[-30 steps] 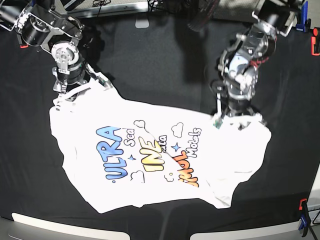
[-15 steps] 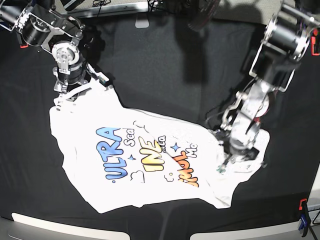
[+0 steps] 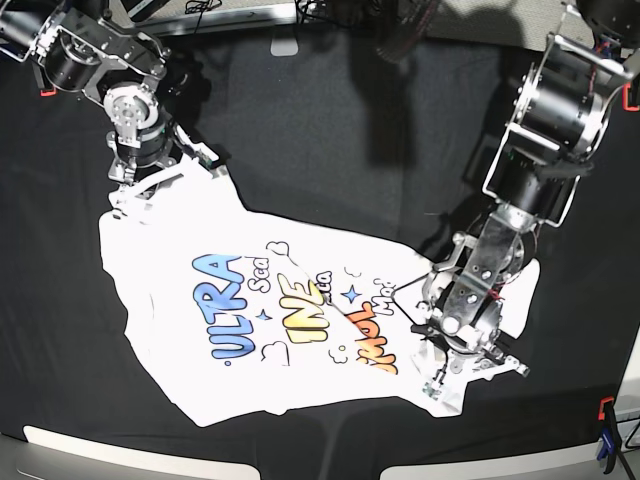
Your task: Layout the t-shirt on the table in an organized manner, then fold the t-shirt properly
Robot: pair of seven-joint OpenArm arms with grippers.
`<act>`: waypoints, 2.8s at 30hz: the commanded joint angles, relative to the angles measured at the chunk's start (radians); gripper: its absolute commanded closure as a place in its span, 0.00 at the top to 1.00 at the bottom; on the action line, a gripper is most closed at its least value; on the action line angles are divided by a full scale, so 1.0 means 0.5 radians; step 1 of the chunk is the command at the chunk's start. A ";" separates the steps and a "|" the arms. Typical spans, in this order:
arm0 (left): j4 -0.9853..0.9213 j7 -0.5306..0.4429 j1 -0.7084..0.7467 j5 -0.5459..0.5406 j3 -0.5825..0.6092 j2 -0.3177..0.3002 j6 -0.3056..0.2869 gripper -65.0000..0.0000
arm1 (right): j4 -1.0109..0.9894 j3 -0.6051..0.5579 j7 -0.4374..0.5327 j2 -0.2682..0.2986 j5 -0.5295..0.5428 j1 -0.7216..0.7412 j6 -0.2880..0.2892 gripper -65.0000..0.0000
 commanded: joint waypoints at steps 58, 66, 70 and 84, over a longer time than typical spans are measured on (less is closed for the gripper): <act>-0.134 -0.418 0.054 -0.275 -0.012 -0.204 0.249 0.28 | 0.031 0.021 0.005 0.027 -0.040 0.027 -0.021 0.00; -0.134 -0.458 0.067 -0.269 -0.012 -0.221 0.011 0.28 | 0.031 0.021 0.000 0.027 -0.040 0.026 -0.021 0.00; -0.134 -0.465 0.033 -0.380 -0.012 -0.215 -0.098 0.28 | 0.031 0.021 0.001 0.027 -0.040 0.026 -0.021 0.00; -0.162 -0.523 -0.493 -1.008 -0.011 -0.420 -0.823 0.29 | 0.031 0.021 -0.002 0.027 -0.040 0.026 -0.021 0.00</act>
